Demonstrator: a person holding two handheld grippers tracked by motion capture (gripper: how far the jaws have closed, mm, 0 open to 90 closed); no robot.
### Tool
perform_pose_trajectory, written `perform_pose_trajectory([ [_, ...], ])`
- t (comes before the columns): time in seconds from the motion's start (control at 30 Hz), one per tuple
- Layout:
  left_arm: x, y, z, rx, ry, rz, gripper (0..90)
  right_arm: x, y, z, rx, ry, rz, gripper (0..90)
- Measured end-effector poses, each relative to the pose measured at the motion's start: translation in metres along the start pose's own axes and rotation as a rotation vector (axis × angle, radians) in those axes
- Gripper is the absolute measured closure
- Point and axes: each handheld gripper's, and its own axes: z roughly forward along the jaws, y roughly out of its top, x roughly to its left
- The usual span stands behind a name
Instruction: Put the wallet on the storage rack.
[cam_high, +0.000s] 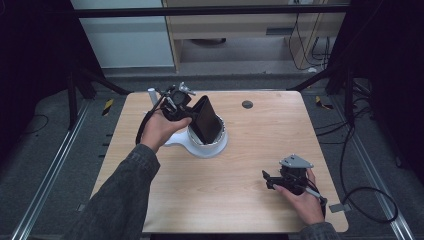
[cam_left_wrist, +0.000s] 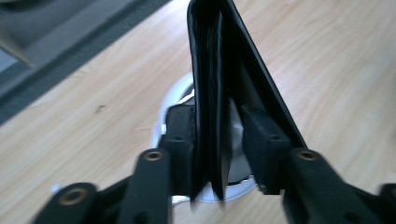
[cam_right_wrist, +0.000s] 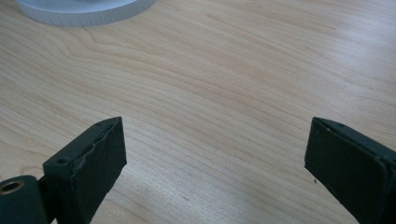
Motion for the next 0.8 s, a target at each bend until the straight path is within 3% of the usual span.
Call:
perform_pose_trajectory([
  [0.17,0.004,-0.005,-0.009,-0.026,0.013,-0.017,59.8,0.001,0.000,0.000,0.004,0.003,-0.002,5.7],
  [0.4,0.004,-0.005,-0.031,-0.139,0.039,-0.031,54.3,0.002,-0.001,0.001,0.010,0.001,-0.006,5.7],
  [0.6,-0.005,-0.008,-0.061,-0.237,0.081,0.008,46.8,0.002,-0.001,0.001,0.019,-0.001,-0.004,5.7],
  [0.8,-0.019,-0.025,-0.076,-0.282,0.057,0.029,40.2,0.002,-0.001,0.001,0.020,0.000,-0.006,5.7],
])
